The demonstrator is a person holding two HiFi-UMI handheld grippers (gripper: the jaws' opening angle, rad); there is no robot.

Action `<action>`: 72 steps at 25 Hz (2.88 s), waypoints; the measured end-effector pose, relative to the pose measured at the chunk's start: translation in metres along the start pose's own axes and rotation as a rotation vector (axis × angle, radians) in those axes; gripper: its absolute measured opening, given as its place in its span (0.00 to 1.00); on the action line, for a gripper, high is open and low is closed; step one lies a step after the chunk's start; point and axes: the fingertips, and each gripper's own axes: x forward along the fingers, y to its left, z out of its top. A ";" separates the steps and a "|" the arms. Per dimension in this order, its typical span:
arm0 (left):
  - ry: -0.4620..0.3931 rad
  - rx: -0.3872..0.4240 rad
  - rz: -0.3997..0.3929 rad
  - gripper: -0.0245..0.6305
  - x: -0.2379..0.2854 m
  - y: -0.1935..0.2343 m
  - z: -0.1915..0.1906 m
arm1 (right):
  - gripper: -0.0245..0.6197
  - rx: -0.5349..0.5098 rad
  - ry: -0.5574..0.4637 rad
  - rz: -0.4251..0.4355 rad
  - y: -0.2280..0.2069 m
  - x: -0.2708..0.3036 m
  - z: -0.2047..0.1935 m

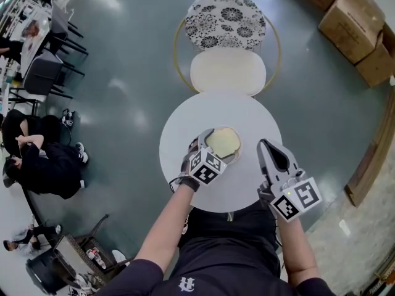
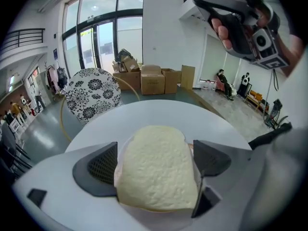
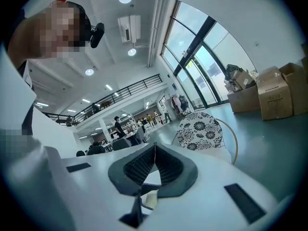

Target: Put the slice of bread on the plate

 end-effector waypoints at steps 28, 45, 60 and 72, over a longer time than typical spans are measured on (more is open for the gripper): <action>-0.629 -0.153 0.072 0.31 -0.314 -0.041 0.218 | 0.05 -0.118 0.013 0.113 0.134 -0.035 0.133; -0.803 -0.227 0.179 0.05 -0.401 -0.050 0.262 | 0.05 -0.226 -0.025 0.191 0.194 -0.040 0.177; -0.854 -0.199 0.235 0.05 -0.427 -0.038 0.277 | 0.05 -0.338 -0.046 0.159 0.211 -0.034 0.203; -0.850 -0.194 0.239 0.05 -0.429 -0.039 0.273 | 0.05 -0.346 -0.049 0.165 0.217 -0.034 0.201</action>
